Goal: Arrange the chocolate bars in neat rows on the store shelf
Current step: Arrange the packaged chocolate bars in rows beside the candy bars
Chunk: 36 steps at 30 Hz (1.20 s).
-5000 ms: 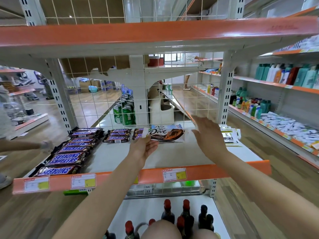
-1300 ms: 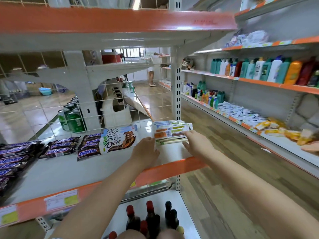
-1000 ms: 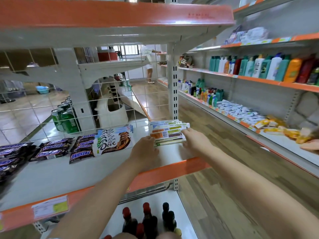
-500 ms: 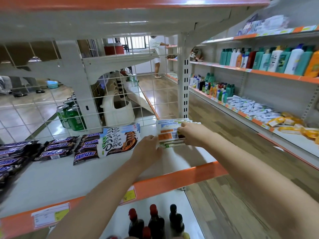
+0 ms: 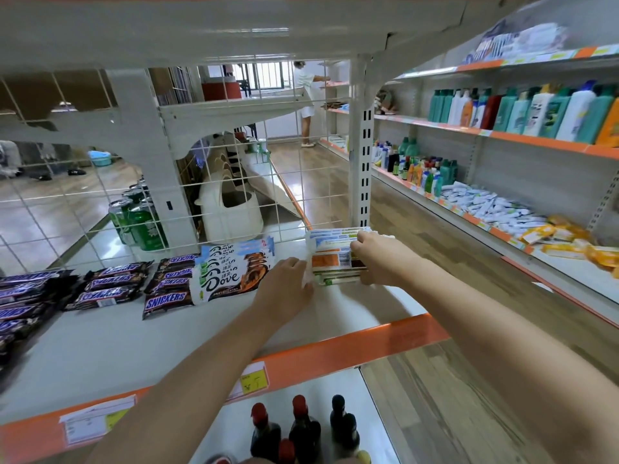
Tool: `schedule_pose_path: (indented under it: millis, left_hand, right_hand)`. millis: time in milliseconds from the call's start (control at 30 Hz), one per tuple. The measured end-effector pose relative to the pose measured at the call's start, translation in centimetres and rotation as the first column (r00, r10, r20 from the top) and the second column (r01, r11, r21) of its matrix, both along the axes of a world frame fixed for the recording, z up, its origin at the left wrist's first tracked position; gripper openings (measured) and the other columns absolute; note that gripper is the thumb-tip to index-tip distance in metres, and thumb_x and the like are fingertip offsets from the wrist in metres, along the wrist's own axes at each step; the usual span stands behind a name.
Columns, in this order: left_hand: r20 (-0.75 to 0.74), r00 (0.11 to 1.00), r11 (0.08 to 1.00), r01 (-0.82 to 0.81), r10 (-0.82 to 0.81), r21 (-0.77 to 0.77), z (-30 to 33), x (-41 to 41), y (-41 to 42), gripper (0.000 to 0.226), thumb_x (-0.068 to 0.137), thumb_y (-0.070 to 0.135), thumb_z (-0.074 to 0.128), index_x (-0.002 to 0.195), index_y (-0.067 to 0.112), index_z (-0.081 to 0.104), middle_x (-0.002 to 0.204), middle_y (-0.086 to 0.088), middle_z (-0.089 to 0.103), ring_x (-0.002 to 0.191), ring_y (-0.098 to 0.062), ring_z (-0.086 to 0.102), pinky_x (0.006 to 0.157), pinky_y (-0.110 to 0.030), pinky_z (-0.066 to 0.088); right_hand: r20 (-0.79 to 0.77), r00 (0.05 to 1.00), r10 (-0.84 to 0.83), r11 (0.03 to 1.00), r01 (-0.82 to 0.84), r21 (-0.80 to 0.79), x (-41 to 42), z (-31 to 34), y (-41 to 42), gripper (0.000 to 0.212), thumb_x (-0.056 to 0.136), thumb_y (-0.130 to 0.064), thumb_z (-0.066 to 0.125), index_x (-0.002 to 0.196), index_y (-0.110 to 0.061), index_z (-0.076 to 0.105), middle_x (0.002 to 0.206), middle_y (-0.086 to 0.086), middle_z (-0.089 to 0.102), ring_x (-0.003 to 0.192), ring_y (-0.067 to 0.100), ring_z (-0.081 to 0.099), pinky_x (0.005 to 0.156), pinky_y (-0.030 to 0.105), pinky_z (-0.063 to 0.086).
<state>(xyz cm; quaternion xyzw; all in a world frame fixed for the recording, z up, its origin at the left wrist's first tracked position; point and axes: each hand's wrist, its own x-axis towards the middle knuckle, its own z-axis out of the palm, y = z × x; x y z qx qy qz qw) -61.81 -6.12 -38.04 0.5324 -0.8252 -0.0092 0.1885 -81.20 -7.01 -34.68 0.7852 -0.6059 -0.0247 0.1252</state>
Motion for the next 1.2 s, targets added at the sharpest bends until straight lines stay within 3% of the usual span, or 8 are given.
schedule_pose_path:
  millis: [333, 467, 700, 900, 1100, 1200]
  left_hand:
    - [-0.004, 0.999, 0.997, -0.035, 0.035, -0.075, 1.7, 1.5, 2.1, 0.039, 0.093, 0.027, 0.048, 0.129, 0.011, 0.046, 0.130, -0.002, 0.048, 0.119, -0.018, 0.045, 0.090, -0.029, 0.042]
    - [0.020, 0.999, 0.993, -0.045, 0.047, -0.114, 2.7, 2.6, 3.6, 0.046, 0.094, 0.026, 0.048, 0.135, 0.008, 0.040, 0.139, -0.006, 0.042, 0.128, -0.021, 0.038, 0.100, -0.031, 0.036]
    - [0.020, 0.997, 0.984, -0.076, 0.080, -0.164, 3.7, 5.9, 6.2, 0.058, 0.094, 0.028, 0.049, 0.144, 0.007, 0.028, 0.147, -0.008, 0.032, 0.136, -0.022, 0.029, 0.109, -0.030, 0.026]
    - [0.004, 0.995, 0.976, -0.100, 0.102, -0.192, 4.0, 8.3, 7.4, 0.058, 0.092, 0.028, 0.054, 0.141, 0.005, 0.034, 0.145, -0.010, 0.037, 0.134, -0.023, 0.032, 0.107, -0.029, 0.026]
    - [0.048, 0.993, 0.979, -0.096, 0.107, -0.179, 3.9, 10.5, 7.6, 0.050, 0.090, 0.024, 0.057, 0.134, 0.006, 0.043, 0.133, -0.010, 0.047, 0.124, -0.026, 0.040, 0.098, -0.032, 0.035]
    - [0.038, 0.993, 0.980, -0.100, 0.108, -0.174, 3.8, 11.5, 7.6, 0.041, 0.088, 0.022, 0.059, 0.125, 0.007, 0.050, 0.124, -0.010, 0.054, 0.116, -0.028, 0.046, 0.090, -0.034, 0.038]
  right_hand:
    - [0.058, 0.998, 0.012, 0.988, -0.003, -0.154, 1.9, 1.7, 3.0, 0.028, 0.079, -0.014, 0.058, 0.105, -0.006, 0.052, 0.109, 0.006, 0.045, 0.094, 0.024, 0.052, 0.058, 0.031, 0.041]
    - [-0.055, 0.997, 0.056, 0.981, -0.065, -0.183, 3.2, 2.7, 4.7, 0.037, 0.083, -0.018, 0.056, 0.117, -0.005, 0.048, 0.117, 0.008, 0.046, 0.102, 0.024, 0.051, 0.072, 0.032, 0.051]
    - [-0.015, 0.993, 0.114, 0.975, -0.115, -0.191, 6.4, 3.6, 7.1, 0.040, 0.082, -0.020, 0.059, 0.117, -0.004, 0.048, 0.121, 0.009, 0.043, 0.110, 0.025, 0.046, 0.064, 0.032, 0.040]
    - [-0.049, 0.983, 0.179, 0.957, -0.185, -0.222, 9.9, 4.0, 8.8, 0.038, 0.081, -0.017, 0.057, 0.115, -0.005, 0.050, 0.125, 0.010, 0.044, 0.115, 0.025, 0.045, 0.065, 0.029, 0.034]
    - [-0.043, 0.972, 0.233, 0.944, -0.236, -0.229, 12.1, 3.5, 9.1, 0.037, 0.080, -0.019, 0.057, 0.114, -0.005, 0.049, 0.124, 0.010, 0.042, 0.110, 0.027, 0.049, 0.068, 0.032, 0.042]
    - [-0.044, 0.963, 0.265, 0.931, -0.268, -0.249, 12.6, 3.1, 8.8, 0.039, 0.083, -0.022, 0.055, 0.118, -0.007, 0.048, 0.124, 0.009, 0.042, 0.112, 0.026, 0.047, 0.076, 0.034, 0.044]
